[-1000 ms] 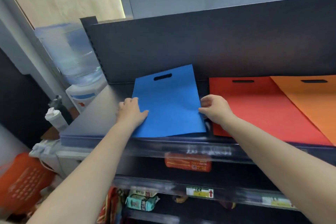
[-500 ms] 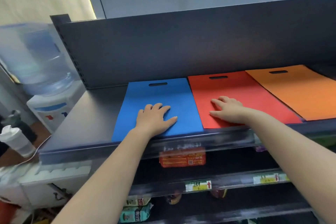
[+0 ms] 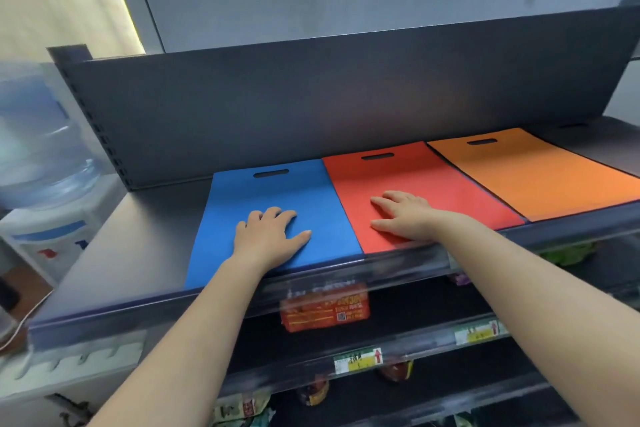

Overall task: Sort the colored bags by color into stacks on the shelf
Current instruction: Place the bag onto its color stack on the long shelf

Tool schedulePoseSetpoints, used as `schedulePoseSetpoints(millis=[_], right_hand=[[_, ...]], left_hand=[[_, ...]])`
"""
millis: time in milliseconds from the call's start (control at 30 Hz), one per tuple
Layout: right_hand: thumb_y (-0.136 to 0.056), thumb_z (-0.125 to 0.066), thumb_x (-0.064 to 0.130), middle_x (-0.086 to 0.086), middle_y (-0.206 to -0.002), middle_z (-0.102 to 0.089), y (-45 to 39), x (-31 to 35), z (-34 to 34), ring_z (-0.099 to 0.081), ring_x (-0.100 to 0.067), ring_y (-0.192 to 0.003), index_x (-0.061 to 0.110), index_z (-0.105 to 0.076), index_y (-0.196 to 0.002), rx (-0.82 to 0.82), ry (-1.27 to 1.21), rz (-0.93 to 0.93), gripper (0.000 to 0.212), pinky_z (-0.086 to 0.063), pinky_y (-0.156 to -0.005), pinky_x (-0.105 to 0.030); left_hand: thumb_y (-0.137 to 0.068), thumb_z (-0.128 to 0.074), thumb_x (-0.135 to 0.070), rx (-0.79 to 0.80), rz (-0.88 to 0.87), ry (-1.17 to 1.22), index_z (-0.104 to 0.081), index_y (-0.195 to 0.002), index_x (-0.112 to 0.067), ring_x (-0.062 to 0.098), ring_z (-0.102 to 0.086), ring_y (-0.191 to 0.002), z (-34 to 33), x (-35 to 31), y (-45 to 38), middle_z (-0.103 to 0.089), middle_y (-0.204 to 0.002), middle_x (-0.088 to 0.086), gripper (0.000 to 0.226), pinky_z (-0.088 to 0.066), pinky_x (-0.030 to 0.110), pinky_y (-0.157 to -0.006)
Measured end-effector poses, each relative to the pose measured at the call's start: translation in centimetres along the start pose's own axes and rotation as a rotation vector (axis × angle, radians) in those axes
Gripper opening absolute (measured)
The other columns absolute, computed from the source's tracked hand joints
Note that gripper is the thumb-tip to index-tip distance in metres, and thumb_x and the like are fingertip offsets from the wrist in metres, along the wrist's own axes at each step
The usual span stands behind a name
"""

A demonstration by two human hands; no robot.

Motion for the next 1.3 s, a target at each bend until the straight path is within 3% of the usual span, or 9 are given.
schedulePoseSetpoints(millis=[200,333,467,700,1300], right_hand=[[-0.098,-0.034,0.048,0.000,-0.158,-0.019,1.2,-0.5,1.9,-0.014,-0.019,-0.146,0.028,-0.023,-0.150,-0.114,-0.083,0.014,0.057,-0.005,-0.116,-0.049],[-0.100,-0.032,0.047,-0.001,-0.153,-0.031,3.1,-3.8,6.0,-0.030,-0.022,-0.138,0.024,-0.031,-0.147,-0.304,0.075,0.002,0.052,-0.029,-0.106,-0.041],[-0.099,-0.029,0.048,-0.002,-0.147,-0.038,6.0,-10.2,10.0,-0.035,-0.024,-0.134,0.022,-0.036,-0.143,-0.402,0.227,-0.085,0.051,-0.033,-0.099,-0.040],[-0.098,-0.029,0.052,-0.005,-0.142,-0.040,13.5,-23.9,13.9,-0.038,-0.026,-0.129,0.020,-0.034,-0.141,-0.437,0.412,-0.290,0.055,-0.035,-0.097,-0.042],[-0.095,-0.039,0.051,-0.007,-0.147,-0.033,34.1,-52.9,15.7,-0.029,-0.028,-0.136,0.020,-0.026,-0.145,-0.324,0.418,-0.919,0.060,-0.028,-0.106,-0.048]], left_hand=[[-0.094,-0.041,-0.054,-0.178,0.008,0.035,-0.040,-0.140,-0.027,0.023,-0.038,-0.129,2.1,-3.1,-0.5,-0.041,-0.145,-0.004,0.054,-0.034,0.038,-0.098],[-0.094,-0.042,-0.050,-0.248,-0.069,-0.040,-0.041,-0.138,-0.024,0.024,-0.042,-0.124,4.9,-8.7,-2.6,-0.046,-0.138,-0.003,0.051,-0.034,0.037,-0.093],[-0.094,-0.040,-0.051,-0.266,-0.154,-0.115,-0.045,-0.134,-0.022,0.026,-0.044,-0.120,7.6,-16.9,-5.1,-0.050,-0.133,0.000,0.049,-0.033,0.040,-0.093],[-0.094,-0.041,-0.050,-0.345,-0.370,-0.131,-0.047,-0.130,-0.021,0.025,-0.044,-0.118,9.7,-34.5,-7.1,-0.052,-0.128,0.001,0.047,-0.032,0.038,-0.090],[-0.093,-0.043,-0.052,-0.345,-1.006,0.013,-0.045,-0.133,-0.021,0.025,-0.041,-0.125,7.9,-75.1,-4.0,-0.050,-0.135,0.000,0.050,-0.032,0.039,-0.096]])
Point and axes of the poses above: each hand's wrist, its own y-axis away from the middle knuckle, its own z-axis out of the back of the hand, x = y × z, the point moved 4 cm from there along -y, towards the middle knuckle
